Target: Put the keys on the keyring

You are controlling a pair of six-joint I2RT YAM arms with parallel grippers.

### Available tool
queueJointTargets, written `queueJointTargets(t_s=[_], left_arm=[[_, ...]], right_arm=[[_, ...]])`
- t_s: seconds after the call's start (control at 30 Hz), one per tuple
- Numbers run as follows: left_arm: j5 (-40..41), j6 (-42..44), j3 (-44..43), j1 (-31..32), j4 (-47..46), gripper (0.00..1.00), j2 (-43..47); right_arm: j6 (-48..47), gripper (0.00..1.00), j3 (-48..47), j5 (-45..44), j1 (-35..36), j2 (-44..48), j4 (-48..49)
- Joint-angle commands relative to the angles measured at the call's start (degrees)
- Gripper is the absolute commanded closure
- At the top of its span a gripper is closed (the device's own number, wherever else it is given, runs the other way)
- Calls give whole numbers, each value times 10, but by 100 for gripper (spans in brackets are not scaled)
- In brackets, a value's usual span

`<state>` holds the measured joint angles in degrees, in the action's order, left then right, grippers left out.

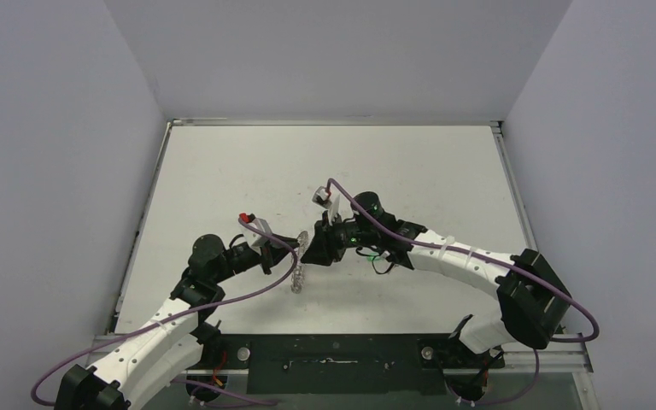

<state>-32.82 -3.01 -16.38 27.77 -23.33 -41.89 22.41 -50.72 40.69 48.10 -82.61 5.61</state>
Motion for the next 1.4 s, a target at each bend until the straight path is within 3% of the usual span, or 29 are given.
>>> queueJointTargets(t_s=[0.0,0.17,0.37,0.57,0.77,1.0,1.37], left_arm=[[-8,-12,-5,3,-51,100,2],[-16,-18,-2,4,-68,100,1],[-26,-21,-2,4,-75,100,-2],[-37,-26,0,4,-92,100,-4],[-57,-31,4,5,-116,100,-7],[-65,-35,5,6,-126,100,-9],[-67,-39,6,8,-137,100,-10]], right_arm=[[-25,71,-2,-39,-13,35,2],[-44,66,-5,-1,-52,29,12],[-62,61,10,88,-96,14,89],[-167,60,90,103,-78,62,245],[-284,60,112,73,-38,74,251],[-283,67,106,58,-21,51,288],[-273,88,87,89,-16,30,289]])
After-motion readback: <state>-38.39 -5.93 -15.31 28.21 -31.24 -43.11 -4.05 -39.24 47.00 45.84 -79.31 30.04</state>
